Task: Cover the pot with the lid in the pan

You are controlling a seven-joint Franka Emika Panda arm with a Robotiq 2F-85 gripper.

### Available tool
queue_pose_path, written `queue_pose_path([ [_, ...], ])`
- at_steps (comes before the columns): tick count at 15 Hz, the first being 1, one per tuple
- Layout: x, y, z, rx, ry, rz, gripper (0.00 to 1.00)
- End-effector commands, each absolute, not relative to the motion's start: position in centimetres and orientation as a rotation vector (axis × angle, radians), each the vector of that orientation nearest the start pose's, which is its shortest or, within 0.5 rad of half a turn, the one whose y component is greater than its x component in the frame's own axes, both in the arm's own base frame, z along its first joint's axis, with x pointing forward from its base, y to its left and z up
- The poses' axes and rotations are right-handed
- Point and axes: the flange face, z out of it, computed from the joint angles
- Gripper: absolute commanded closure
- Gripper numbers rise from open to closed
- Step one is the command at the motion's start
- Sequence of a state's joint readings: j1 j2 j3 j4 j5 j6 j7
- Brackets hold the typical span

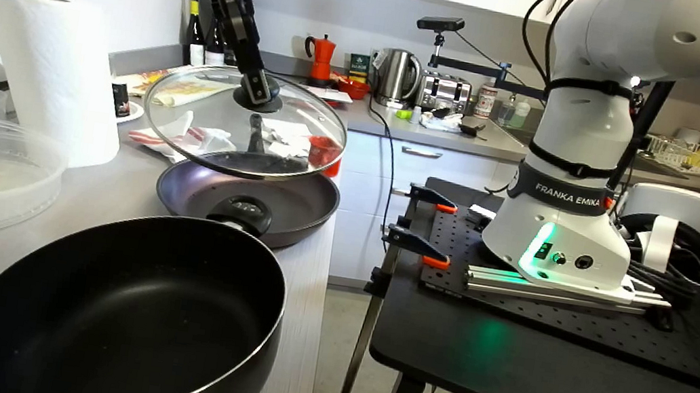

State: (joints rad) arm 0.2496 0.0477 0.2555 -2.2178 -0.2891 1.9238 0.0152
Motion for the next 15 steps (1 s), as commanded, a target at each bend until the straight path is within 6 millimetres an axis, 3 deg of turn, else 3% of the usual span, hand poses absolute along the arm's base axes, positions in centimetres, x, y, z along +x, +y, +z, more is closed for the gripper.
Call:
queue_pose_path([
  [1, 44.9, 22.4, 33.5, -3.218, -1.19, 0.488, 0.75],
  [5, 44.9, 24.1, 32.2, -3.157, -1.29, 0.502, 0.75],
  [15, 42.8, 31.6, 28.8, -3.05, -1.499, 0.498, 0.75],
])
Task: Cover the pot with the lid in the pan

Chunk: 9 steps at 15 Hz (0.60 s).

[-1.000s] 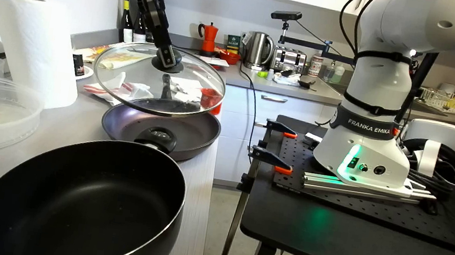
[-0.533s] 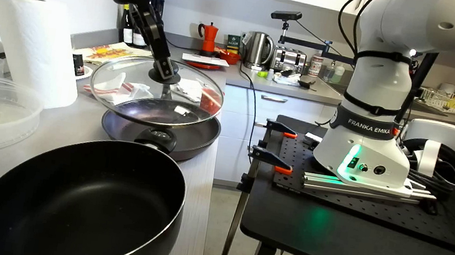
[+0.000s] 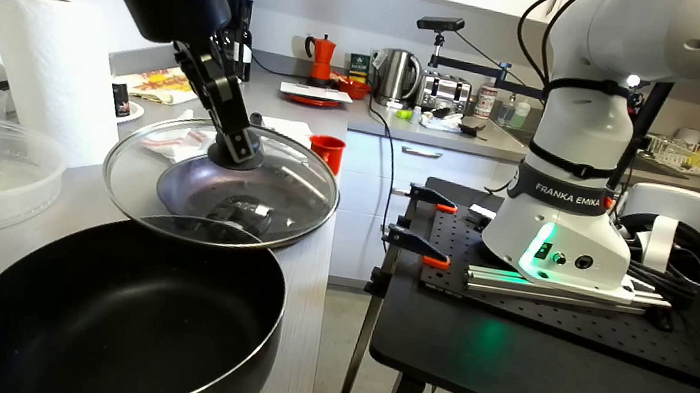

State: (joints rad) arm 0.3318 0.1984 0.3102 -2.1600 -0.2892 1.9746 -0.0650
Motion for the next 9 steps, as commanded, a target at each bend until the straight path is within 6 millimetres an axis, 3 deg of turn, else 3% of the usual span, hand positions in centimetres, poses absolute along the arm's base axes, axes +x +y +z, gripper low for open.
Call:
queue_pose_path([
  [1, 42.8, 32.3, 28.5, -3.037, -1.521, 0.5, 0.75],
  [9, 43.6, 36.8, 26.0, -2.959, -1.637, 0.54, 0.75],
])
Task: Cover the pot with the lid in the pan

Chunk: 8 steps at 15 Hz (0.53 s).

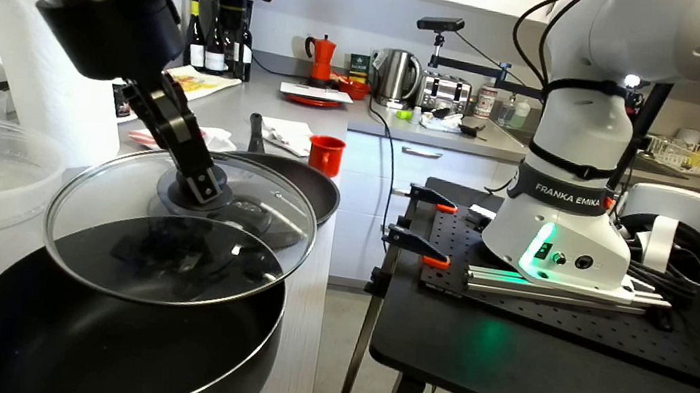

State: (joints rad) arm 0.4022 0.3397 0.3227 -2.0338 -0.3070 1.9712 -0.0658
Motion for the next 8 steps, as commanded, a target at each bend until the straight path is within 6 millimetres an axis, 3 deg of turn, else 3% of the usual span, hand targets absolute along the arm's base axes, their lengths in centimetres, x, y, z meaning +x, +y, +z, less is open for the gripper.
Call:
queue_pose_path([
  [1, 43.6, 37.3, 25.7, -2.95, -1.652, 0.545, 0.75],
  [8, 43.8, 40.5, 25.0, -2.927, -1.736, 0.555, 0.75],
])
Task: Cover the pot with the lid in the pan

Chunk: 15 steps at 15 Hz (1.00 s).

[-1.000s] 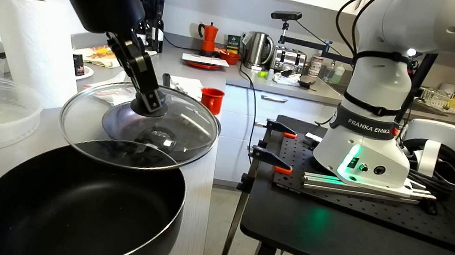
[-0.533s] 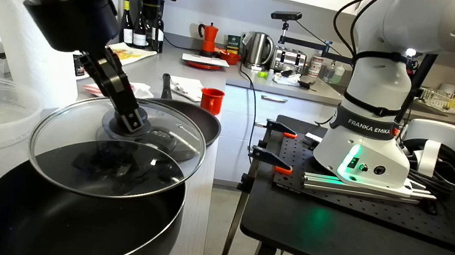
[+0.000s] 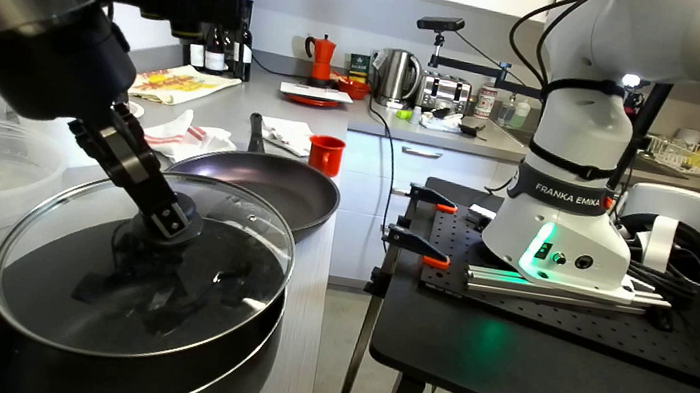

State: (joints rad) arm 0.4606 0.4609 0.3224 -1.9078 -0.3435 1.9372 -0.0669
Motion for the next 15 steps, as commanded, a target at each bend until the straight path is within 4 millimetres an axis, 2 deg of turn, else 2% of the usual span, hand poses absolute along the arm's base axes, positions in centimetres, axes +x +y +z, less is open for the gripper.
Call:
queue_pose_path([
  [1, 43.8, 40.9, 25.0, -2.923, -1.746, 0.554, 0.75],
  [9, 43.6, 43.3, 24.8, -2.871, -1.798, 0.56, 0.75],
  [15, 43.1, 43.6, 25.6, -2.825, -1.803, 0.556, 0.75],
])
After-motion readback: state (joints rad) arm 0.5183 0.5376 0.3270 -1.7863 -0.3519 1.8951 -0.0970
